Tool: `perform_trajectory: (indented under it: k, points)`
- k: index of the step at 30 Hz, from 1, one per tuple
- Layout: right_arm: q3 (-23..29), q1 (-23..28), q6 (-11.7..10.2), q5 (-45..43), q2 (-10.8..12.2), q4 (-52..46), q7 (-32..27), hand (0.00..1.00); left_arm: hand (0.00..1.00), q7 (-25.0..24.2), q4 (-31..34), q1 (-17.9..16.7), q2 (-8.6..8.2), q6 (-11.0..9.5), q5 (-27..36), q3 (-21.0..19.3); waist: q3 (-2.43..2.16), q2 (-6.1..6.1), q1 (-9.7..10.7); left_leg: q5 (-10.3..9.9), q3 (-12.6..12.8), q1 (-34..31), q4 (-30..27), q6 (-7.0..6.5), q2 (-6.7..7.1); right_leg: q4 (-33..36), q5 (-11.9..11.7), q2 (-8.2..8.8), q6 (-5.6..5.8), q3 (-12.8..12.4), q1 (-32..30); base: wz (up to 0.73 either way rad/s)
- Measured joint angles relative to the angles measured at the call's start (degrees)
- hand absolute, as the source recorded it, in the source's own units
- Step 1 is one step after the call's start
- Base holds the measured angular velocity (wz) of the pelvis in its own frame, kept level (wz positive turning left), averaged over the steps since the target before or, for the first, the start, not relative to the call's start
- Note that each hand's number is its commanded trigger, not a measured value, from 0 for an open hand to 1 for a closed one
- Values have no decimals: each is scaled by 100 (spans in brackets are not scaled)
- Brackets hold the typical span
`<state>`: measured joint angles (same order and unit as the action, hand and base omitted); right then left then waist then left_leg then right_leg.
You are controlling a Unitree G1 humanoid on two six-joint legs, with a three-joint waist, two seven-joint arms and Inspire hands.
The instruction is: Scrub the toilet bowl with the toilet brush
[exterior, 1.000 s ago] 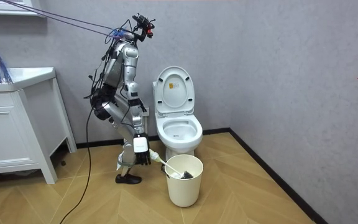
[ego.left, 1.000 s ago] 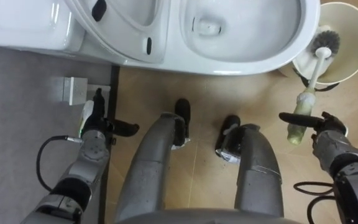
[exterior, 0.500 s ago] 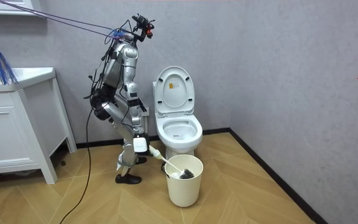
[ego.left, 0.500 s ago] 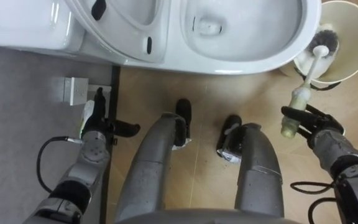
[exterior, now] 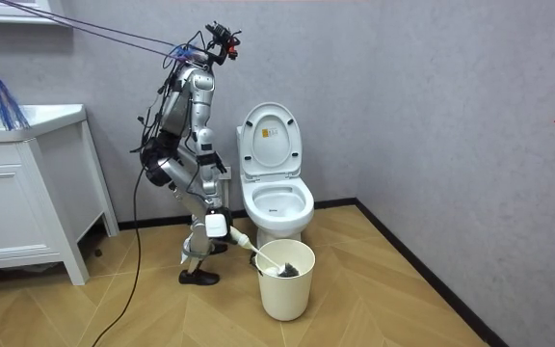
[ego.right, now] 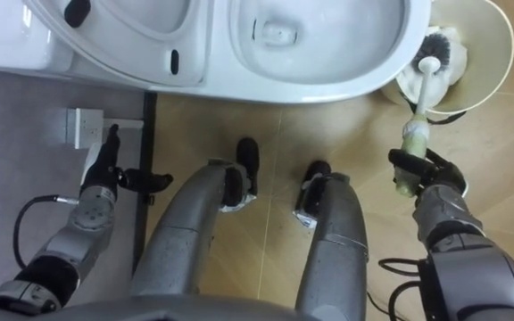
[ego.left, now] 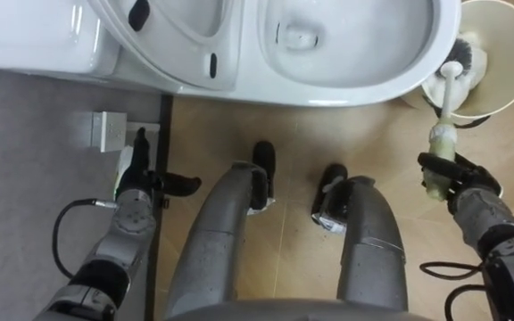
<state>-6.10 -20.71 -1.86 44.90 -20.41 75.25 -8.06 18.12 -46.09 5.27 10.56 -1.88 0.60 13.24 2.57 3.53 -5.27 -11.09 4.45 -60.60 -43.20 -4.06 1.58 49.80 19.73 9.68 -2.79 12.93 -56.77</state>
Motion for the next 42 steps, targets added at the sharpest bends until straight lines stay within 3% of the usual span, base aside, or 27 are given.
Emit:
perform_trajectory:
  k: [10,16,22,26,29,32,37,40,42]
  points:
    - [-15,28,-25,157,-6,67,-50,100,0,-8,-11,-18,-1,1,-5,43,-16,25,-46,-1,4,180,15,0,-12,-30,-7,-25,9,-32,168,-1]
    - [-51,214,70,602,72,253,34,100,0,-29,-106,-253,0,-3,262,64,-28,42,-95,43,1,890,398,51,-19,-438,-68,-98,28,2,868,-3]
    - [90,465,97,1081,210,293,181,100,0,-108,-433,-485,7,-39,371,48,-30,23,-5,73,-7,1667,834,86,-130,-1099,-228,-213,16,149,1762,-2]
    - [295,622,173,1352,291,281,181,100,0,-135,-610,-618,118,-129,358,4,-44,-92,82,86,5,2264,1160,105,-114,-1488,-280,-284,61,138,2352,0]
    - [331,871,204,1528,424,291,256,100,0,-141,-624,-789,189,-150,303,-244,-126,-225,119,106,-8,2754,1478,131,-126,-1949,-374,-385,100,132,2889,-1]
    - [477,1105,206,1554,462,270,369,100,0,-157,-622,-1032,191,-165,315,-503,-161,-270,185,112,-50,3326,1816,138,-122,-2487,-491,-491,164,143,3534,0]
    - [575,1739,183,1551,516,24,475,100,0,-153,-322,-1611,189,-238,-10,-916,-225,-397,205,110,-44,4253,2352,136,-78,-3150,-569,-524,271,152,4485,0]
    - [575,1907,180,1535,599,17,569,100,0,-124,-323,-1752,189,-268,-18,-1011,-232,-454,233,105,-36,4675,2581,146,-64,-3449,-622,-565,293,156,4973,0]
    - [575,2008,174,1485,667,-32,632,100,0,-122,-325,-1868,157,-365,-21,-1110,-208,-508,280,92,-35,4961,2666,167,-58,-3605,-635,-578,296,165,5257,0]
